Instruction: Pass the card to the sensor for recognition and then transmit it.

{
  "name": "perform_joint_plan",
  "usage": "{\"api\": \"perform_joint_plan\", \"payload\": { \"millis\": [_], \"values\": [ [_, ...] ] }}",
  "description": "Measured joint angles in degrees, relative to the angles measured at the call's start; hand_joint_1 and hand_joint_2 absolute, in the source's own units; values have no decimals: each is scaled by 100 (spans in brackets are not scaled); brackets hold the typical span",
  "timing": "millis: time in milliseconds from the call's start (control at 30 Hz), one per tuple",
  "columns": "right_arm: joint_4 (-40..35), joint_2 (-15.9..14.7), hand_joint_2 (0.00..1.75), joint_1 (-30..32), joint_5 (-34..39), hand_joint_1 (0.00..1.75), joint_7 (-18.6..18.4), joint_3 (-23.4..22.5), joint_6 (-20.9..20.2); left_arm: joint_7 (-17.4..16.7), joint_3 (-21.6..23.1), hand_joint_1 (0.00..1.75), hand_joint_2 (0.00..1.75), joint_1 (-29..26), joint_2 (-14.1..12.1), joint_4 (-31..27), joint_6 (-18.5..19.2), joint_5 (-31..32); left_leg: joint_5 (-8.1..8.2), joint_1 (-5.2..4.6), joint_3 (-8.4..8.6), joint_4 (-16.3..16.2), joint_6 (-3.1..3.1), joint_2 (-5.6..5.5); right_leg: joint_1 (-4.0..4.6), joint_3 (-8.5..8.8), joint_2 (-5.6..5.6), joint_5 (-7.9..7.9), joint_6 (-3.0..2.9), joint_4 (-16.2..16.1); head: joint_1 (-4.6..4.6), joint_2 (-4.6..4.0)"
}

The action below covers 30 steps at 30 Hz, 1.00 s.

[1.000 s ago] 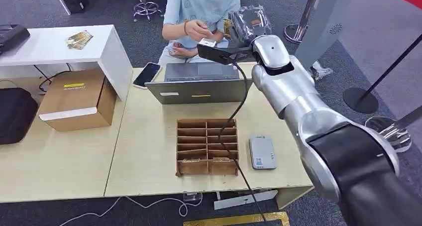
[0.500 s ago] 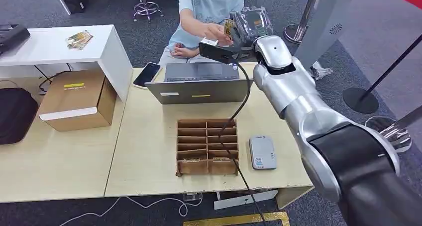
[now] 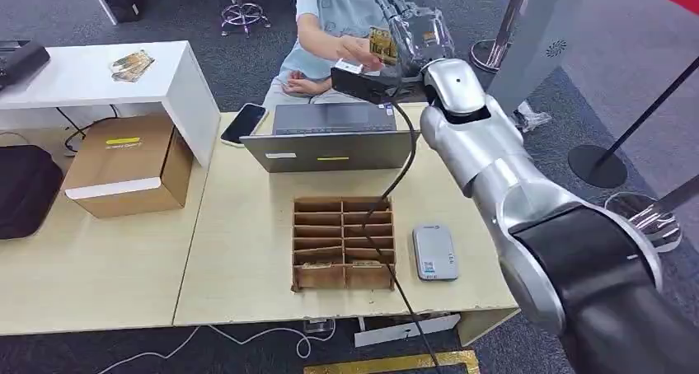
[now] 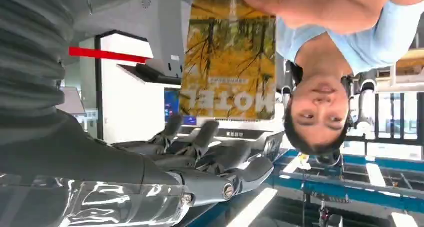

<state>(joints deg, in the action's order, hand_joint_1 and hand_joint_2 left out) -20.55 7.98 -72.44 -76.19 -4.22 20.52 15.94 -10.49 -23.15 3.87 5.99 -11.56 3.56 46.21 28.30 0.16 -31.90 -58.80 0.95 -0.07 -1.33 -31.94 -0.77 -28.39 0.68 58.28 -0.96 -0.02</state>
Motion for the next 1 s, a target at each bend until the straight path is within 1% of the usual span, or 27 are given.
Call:
{"api": "perform_joint_plan", "payload": {
  "millis": [33,100,233,300,333,367,400,433,467,500,533,567,600,667,767,800,867,900,933,1000],
  "values": [
    [0,0,175,5,37,0,-96,-24,176,0,-4,0,0,0,2,0,0,-4,0,0,0,0,0,-1,0,-1,0,0,0,0,-2,0],
    [0,-26,175,4,116,0,-142,-125,485,7,-24,0,0,-1,7,0,-2,-9,0,0,-1,0,0,-2,0,0,-2,0,0,0,-2,0],
    [0,-83,175,10,201,0,-144,-232,630,7,-63,0,0,-1,11,0,-2,-11,0,-1,0,-1,0,4,-1,-2,4,2,-2,-1,-2,0],
    [-52,-175,175,46,475,0,-129,-401,1173,4,-109,0,0,-4,13,0,-2,-28,0,-1,-1,-5,0,0,-1,-5,0,2,-2,-2,0,0],
    [-107,-242,175,71,626,0,-33,-506,1454,-4,-127,0,0,-6,17,0,-2,-28,0,-1,-2,-6,0,-4,-1,-4,-5,2,-2,-2,-4,0],
    [-188,-322,175,109,847,0,141,-637,1721,-4,-142,0,0,-6,20,0,-2,-28,0,-1,-3,-7,0,-10,0,-3,-9,2,-2,-2,0,0],
    [-296,-417,175,159,1156,0,374,-784,1875,-4,-155,0,0,-6,22,0,-2,-31,0,0,-5,-8,0,-21,0,0,-21,2,-2,-2,-4,0],
    [-409,-508,175,226,1477,0,609,-914,1886,-4,-168,0,0,-10,22,0,-2,-42,0,0,-7,-8,0,-27,0,3,-29,2,-2,-3,2,0],
    [-626,-605,175,335,2083,0,988,-1129,1756,-4,-205,0,0,-16,28,0,-2,-65,0,0,-9,-8,0,-29,0,5,-30,2,-1,-3,-2,0],
    [-885,-703,175,487,2742,0,1440,-1330,1371,-2,-238,0,0,-19,39,0,-2,-94,0,-1,-9,-9,-1,-29,0,6,-30,2,-1,-6,-2,0],
    [-1215,-793,175,702,3491,0,1769,-1526,857,0,-282,0,0,-23,42,0,-2,-118,0,0,-7,-9,-1,-30,1,9,-31,2,-1,-11,2,0],
    [-1652,-901,175,976,4465,0,2047,-1754,159,9,-321,0,0,-34,44,0,-2,-147,1,0,-6,-9,-1,-35,1,14,-33,2,-1,-16,0,0],
    [-2143,-1015,175,1303,5369,0,2207,-1961,-439,15,-360,0,0,-46,50,0,-4,-155,1,0,-7,-10,-2,-37,1,15,-34,3,1,-18,0,0],
    [-2983,-1264,175,1969,6751,0,2309,-2254,-1150,15,-444,0,0,-56,55,0,-9,-171,2,0,-11,-13,-3,-49,1,15,-45,4,4,-21,0,0],
    [-4281,-1600,175,3076,9061,0,2446,-2672,-2310,15,-575,0,0,-72,77,0,-31,-208,6,2,-20,-14,-9,-76,2,20,-77,-6,16,-28,0,0],
    [-4705,-1713,175,3465,9627,0,2513,-2823,-2608,15,-616,0,0,-78,87,0,-39,-227,8,3,-18,-14,-11,-82,2,19,-82,-8,16,-30,-2,0],
    [-5571,-1823,175,4369,10241,0,2654,-3160,-2971,15,-701,0,0,-91,103,0,-50,-243,16,5,-20,-11,-23,-88,5,24,-87,-16,21,-31,0,0],
    [-5932,-1836,175,4812,10336,0,2709,-3303,-3067,11,-726,0,0,-94,103,0,-50,-243,20,5,-23,-9,-24,-86,5,23,-86,-18,19,-31,0,0],
    [-6294,-1836,175,5214,10338,0,2768,-3439,-3100,-2,-741,0,0,-93,105,0,-50,-238,23,4,-24,-7,-24,-81,5,20,-84,-20,17,-31,-2,0],
    [-6866,-1808,175,5807,10197,0,2872,-3641,-3048,-2,-778,0,0,-93,105,0,-48,-208,26,4,-23,-3,-25,-70,4,11,-74,-21,16,-31,-2,0]
  ]
}}
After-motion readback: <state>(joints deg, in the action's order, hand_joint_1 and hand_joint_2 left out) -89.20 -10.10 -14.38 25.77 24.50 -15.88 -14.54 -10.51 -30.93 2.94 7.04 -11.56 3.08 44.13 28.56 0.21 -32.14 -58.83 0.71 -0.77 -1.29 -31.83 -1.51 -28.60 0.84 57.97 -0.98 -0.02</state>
